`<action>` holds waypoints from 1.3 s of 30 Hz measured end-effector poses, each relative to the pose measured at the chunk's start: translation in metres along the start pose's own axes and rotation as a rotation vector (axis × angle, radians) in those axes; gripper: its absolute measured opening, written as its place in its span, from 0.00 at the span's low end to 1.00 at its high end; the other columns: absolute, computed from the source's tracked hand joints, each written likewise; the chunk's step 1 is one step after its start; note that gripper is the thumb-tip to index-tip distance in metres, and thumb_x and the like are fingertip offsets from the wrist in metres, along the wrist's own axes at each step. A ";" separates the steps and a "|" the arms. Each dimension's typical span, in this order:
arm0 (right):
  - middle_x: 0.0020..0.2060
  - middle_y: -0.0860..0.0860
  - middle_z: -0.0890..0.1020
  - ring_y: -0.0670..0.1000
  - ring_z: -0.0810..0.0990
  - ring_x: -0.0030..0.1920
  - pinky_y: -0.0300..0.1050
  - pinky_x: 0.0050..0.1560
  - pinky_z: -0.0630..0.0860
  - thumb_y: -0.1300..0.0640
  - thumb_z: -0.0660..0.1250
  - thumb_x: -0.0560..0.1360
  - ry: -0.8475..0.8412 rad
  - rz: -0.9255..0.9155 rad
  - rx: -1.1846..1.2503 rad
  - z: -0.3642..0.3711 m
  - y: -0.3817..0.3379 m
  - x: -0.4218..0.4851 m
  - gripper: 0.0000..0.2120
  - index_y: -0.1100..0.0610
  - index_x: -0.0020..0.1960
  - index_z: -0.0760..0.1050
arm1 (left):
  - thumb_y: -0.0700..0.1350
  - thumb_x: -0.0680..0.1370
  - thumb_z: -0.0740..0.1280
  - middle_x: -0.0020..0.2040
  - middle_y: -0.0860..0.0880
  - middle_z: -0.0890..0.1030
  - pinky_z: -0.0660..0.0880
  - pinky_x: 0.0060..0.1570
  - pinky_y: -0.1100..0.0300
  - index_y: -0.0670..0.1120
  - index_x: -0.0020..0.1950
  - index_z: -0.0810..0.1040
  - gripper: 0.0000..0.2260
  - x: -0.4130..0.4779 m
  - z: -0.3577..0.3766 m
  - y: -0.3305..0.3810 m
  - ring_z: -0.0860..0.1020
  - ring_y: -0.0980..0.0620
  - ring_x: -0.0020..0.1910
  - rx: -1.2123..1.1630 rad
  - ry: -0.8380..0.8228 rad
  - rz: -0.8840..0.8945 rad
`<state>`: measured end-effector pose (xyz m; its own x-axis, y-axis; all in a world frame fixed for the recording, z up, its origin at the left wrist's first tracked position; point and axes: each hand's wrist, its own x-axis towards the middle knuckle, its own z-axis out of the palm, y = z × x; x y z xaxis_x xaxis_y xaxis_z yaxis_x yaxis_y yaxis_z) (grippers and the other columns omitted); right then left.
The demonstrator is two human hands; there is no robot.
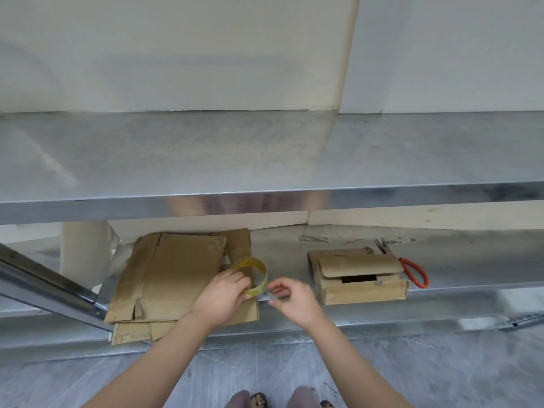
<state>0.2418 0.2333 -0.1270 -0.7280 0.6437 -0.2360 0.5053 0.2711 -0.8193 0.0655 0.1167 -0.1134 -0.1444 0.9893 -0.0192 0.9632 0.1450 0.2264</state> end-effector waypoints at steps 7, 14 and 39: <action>0.43 0.43 0.82 0.41 0.80 0.44 0.27 0.42 0.73 0.48 0.72 0.74 0.092 0.131 0.129 0.001 -0.006 -0.012 0.10 0.51 0.52 0.80 | 0.53 0.78 0.64 0.51 0.53 0.77 0.66 0.53 0.59 0.51 0.49 0.74 0.07 -0.001 -0.001 0.004 0.72 0.52 0.54 -0.019 0.008 0.001; 0.40 0.44 0.82 0.40 0.79 0.41 0.31 0.44 0.74 0.51 0.69 0.76 0.258 0.057 -0.030 -0.007 -0.012 -0.022 0.04 0.51 0.46 0.80 | 0.56 0.79 0.63 0.51 0.56 0.76 0.62 0.57 0.59 0.54 0.51 0.74 0.08 -0.003 -0.010 0.008 0.70 0.54 0.54 -0.124 0.002 -0.009; 0.42 0.40 0.78 0.44 0.74 0.48 0.40 0.44 0.70 0.50 0.65 0.79 0.375 -0.052 -0.243 -0.162 0.034 -0.106 0.04 0.48 0.46 0.77 | 0.54 0.72 0.74 0.56 0.60 0.78 0.68 0.57 0.65 0.55 0.58 0.77 0.17 0.036 -0.048 0.151 0.74 0.61 0.56 -0.468 0.056 -0.029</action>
<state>0.4105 0.2901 -0.0452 -0.5602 0.8272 0.0447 0.5988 0.4416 -0.6682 0.1950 0.1739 -0.0334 -0.1937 0.9809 0.0176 0.7547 0.1376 0.6415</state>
